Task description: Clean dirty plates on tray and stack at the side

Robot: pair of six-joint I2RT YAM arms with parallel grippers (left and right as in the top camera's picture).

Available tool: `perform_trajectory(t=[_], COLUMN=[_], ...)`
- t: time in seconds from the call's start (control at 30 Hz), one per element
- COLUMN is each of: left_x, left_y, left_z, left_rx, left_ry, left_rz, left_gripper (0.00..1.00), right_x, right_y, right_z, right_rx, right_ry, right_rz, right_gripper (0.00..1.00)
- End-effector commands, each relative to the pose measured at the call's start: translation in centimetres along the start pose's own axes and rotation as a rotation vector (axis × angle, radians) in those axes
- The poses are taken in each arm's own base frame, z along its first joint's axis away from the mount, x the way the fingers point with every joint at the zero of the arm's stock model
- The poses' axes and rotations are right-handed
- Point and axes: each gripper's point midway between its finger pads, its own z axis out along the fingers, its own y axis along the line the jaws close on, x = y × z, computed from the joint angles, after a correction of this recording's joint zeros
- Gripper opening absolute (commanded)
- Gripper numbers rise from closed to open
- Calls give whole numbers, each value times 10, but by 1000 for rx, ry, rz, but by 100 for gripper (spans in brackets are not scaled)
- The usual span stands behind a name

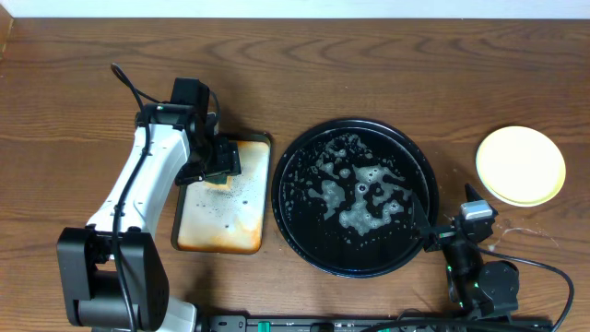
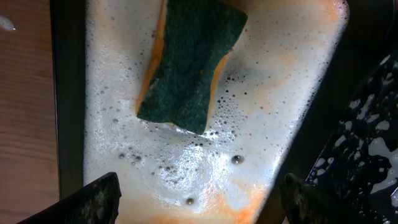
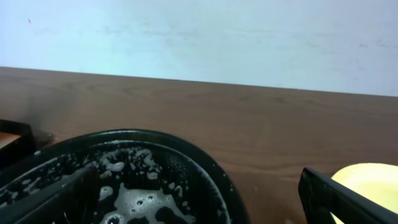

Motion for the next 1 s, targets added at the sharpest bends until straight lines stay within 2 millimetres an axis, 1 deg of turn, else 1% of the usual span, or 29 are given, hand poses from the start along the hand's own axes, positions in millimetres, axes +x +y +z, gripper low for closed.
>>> perform_trajectory(t=[0.0, 0.6, 0.73, 0.83, 0.97], left_x=[2, 2, 2, 6, 24], left_y=[0, 0, -1, -7, -17], left_z=[1, 1, -2, -7, -17], left_rx=[7, 7, 9, 14, 17], left_ry=[9, 10, -1, -17, -59], left_rz=[7, 7, 8, 31, 96], left_gripper=[83, 83, 83, 83, 83], right_x=[0, 0, 0, 0, 0], right_y=[-5, -5, -5, -5, -5], right_z=[0, 0, 0, 0, 0], right_rx=[23, 23, 23, 24, 23], right_ry=[-2, -2, -2, -2, -1], right_rz=[-7, -7, -7, -7, -7], right_gripper=[99, 99, 99, 99, 99])
